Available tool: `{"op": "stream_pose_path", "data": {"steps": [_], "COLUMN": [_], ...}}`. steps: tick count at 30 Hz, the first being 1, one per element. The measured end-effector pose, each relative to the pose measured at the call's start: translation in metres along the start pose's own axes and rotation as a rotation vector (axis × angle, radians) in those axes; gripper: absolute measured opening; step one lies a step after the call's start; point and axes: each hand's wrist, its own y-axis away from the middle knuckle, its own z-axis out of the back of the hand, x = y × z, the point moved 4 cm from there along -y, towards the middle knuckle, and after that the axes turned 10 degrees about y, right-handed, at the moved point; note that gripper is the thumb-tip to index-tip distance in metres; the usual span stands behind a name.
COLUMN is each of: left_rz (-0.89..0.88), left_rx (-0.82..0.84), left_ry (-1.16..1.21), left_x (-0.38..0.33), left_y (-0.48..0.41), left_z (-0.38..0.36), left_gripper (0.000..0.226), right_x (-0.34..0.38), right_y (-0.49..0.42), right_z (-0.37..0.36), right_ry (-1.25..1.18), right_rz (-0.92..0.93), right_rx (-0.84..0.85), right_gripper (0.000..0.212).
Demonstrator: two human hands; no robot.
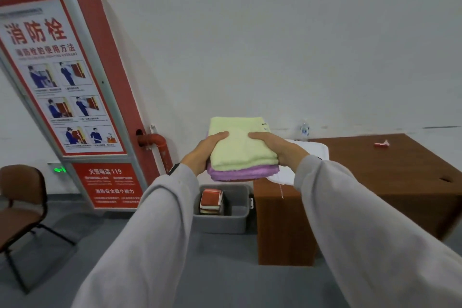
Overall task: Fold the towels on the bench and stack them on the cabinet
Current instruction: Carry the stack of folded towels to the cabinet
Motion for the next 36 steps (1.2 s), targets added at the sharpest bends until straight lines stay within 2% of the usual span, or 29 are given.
{"op": "stream_pose_path", "data": {"steps": [3,7,11,14,17,22,28,30,36], "left_rz": [0.012,0.040,0.086,0.119,0.135,0.192,0.296,0.340,0.459], "left_rx": [-0.042,-0.063,-0.090,-0.102,-0.128,-0.132,-0.160,-0.158,-0.181], "left_ry": [0.001,0.024,0.049,0.045,0.028,0.022,0.045,0.049,0.083], "left_x": [-0.011,-0.019,-0.022,-0.023,-0.022,-0.013,0.017,0.036,0.106], "left_y": [-0.068,-0.145,-0.214,-0.267,-0.329,-0.444,-0.568,-0.598,-0.658], "left_z": [0.016,0.040,0.069,0.101,0.143,0.225,0.321,0.346,0.394], "left_gripper": [0.064,0.059,0.057,0.070,0.078,0.061,0.050,0.050,0.039], "right_x": [0.015,0.032,0.041,0.045,0.044,0.036,0.003,-0.016,-0.098], "right_y": [-0.082,-0.168,-0.251,-0.313,-0.386,-0.525,-0.673,-0.709,-0.792], "right_z": [0.013,0.018,0.015,0.002,-0.016,-0.055,-0.105,-0.119,-0.153], "right_ry": [0.005,0.015,0.008,-0.023,-0.061,-0.076,-0.140,-0.164,-0.218], "right_rz": [-0.002,-0.007,-0.013,-0.032,-0.045,-0.100,-0.197,-0.239,-0.383], "right_rx": [0.019,0.040,0.051,0.068,0.069,0.072,0.058,0.057,0.078], "right_gripper": [0.077,0.065,0.062,0.049,0.048,0.056,0.055,0.051,0.059]}}
